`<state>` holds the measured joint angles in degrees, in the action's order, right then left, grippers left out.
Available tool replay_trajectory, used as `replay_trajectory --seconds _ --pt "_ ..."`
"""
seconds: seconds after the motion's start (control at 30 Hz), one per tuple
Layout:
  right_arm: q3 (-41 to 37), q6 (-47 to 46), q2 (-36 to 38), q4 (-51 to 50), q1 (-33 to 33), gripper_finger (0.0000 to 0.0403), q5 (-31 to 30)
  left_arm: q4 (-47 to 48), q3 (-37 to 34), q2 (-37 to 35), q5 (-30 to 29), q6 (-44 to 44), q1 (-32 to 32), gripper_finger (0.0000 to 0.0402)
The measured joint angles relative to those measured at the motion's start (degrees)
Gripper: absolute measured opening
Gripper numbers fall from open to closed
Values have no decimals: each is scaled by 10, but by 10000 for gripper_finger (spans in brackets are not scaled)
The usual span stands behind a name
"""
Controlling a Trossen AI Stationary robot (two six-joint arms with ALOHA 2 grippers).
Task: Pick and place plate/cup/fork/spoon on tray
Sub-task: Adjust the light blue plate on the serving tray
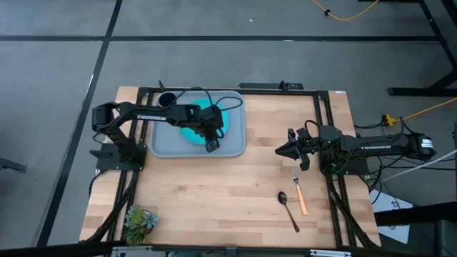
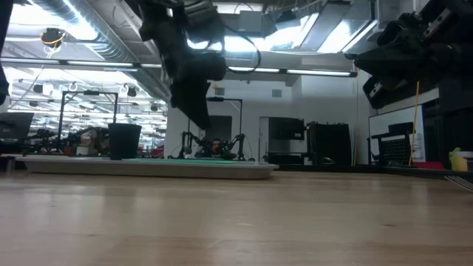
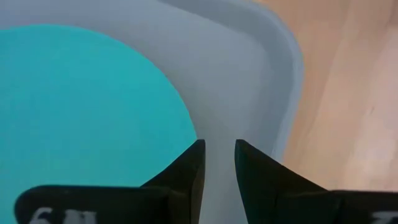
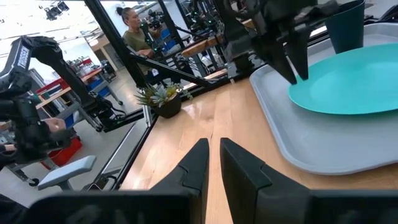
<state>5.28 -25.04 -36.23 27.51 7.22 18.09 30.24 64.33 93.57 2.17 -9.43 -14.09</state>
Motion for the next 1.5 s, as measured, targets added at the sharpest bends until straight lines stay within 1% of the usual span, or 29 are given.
replay_trajectory --seconds 0.2,0.37,0.5,0.6,0.8,0.9,1.07,1.13,1.5 --pt "0 -2 0 0 0 46 -1 0 0 4 -2 37 0 80" --pt "0 -3 0 -1 0 46 -1 2 0 1 -79 40 0 80" --pt "0 -3 0 -1 0 46 0 -3 0 1 -97 40 0 80" --pt "0 -3 0 -2 0 46 0 -33 0 1 -122 39 0 80" --pt "0 -4 0 -6 0 46 0 -34 0 1 -167 37 -1 80" --pt "0 -4 0 -12 0 46 0 -34 0 1 -189 14 -2 80" --pt "0 -12 0 -30 0 46 0 -40 -20 15 -264 -22 -2 80" --pt "0 -19 0 -33 0 46 0 -51 -31 21 -282 -39 -2 80" --pt "0 -18 -1 -34 0 46 0 -58 -104 23 -275 -166 -18 80"
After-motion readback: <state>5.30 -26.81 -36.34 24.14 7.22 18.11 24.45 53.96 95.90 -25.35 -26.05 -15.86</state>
